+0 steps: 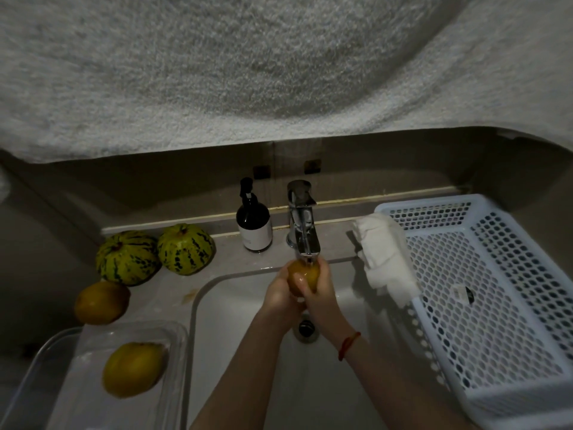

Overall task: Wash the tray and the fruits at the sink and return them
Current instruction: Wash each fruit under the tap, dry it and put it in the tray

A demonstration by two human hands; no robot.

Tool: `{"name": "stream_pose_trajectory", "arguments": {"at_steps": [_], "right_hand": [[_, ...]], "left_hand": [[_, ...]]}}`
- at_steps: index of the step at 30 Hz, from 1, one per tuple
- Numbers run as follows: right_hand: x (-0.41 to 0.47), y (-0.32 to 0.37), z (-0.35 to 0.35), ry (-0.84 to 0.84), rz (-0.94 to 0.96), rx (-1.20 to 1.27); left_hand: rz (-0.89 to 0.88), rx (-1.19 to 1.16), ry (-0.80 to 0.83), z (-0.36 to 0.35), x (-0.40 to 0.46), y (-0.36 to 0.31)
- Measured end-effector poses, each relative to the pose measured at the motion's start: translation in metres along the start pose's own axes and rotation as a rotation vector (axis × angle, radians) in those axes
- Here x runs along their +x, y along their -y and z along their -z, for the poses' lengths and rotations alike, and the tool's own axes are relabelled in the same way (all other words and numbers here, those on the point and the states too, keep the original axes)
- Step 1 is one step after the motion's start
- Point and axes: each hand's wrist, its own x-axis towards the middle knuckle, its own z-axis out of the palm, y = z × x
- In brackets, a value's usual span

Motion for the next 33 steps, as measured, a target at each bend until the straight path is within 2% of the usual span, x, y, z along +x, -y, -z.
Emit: {"name": "stream_pose_trajectory", "arguments": {"at_steps": [2,4,6,8,11,15,16,17,20,22,25,28,30,31,33], "right_hand": [[-0.005,0.001,-0.002,0.076,0.036,-0.018],[-0.009,-0.002,0.003,0.118,0.051,-0.002],[-0.008,-0.003,0.009,0.130,0.004,0.075],[-0.005,-0.002,0.011,0.053,-0.065,0.100],[0.006,0.011,0.006,-0.042,-0.218,0.123],[0.018,0.028,0.014,0.081,-0.594,0.114],[0.019,0.029,0.016,0.090,-0.605,0.074],[0.019,0.028,0.015,0.085,-0.551,0.024],[0.009,0.019,0.009,0.049,-0.184,-0.020],[-0.001,0.014,0.008,0.086,-0.051,-0.061],[-0.007,0.011,0.010,0.139,-0.020,-0.089],[-0.010,0.018,0.015,0.164,-0.085,0.045],[-0.007,0.025,0.015,0.149,-0.088,0.049],[-0.005,0.027,0.014,0.122,-0.080,0.013],[0.001,0.029,0.012,0.043,-0.102,-0.042]], "left_hand": [[0.043,-0.019,0.071,0.007,0.002,0.000],[-0.029,0.118,0.113,0.012,0.007,-0.001],[-0.145,0.286,0.055,0.012,0.010,-0.003],[-0.242,0.468,-0.074,0.009,0.012,0.001],[-0.305,0.495,-0.143,0.001,0.010,0.006],[-0.426,0.580,-0.029,-0.001,0.012,0.005],[-0.422,0.551,0.007,-0.001,0.012,0.004],[-0.405,0.514,0.032,-0.002,0.010,0.003],[-0.327,0.383,0.045,-0.001,0.005,-0.001],[-0.235,0.307,0.071,0.002,0.005,-0.004],[-0.128,0.275,0.107,0.002,0.002,-0.012],[-0.151,0.333,0.027,0.002,0.006,-0.013],[-0.136,0.274,-0.040,-0.002,0.007,-0.010],[-0.147,0.254,-0.073,-0.003,0.008,-0.007],[-0.265,0.355,-0.118,-0.005,0.011,-0.002]]}}
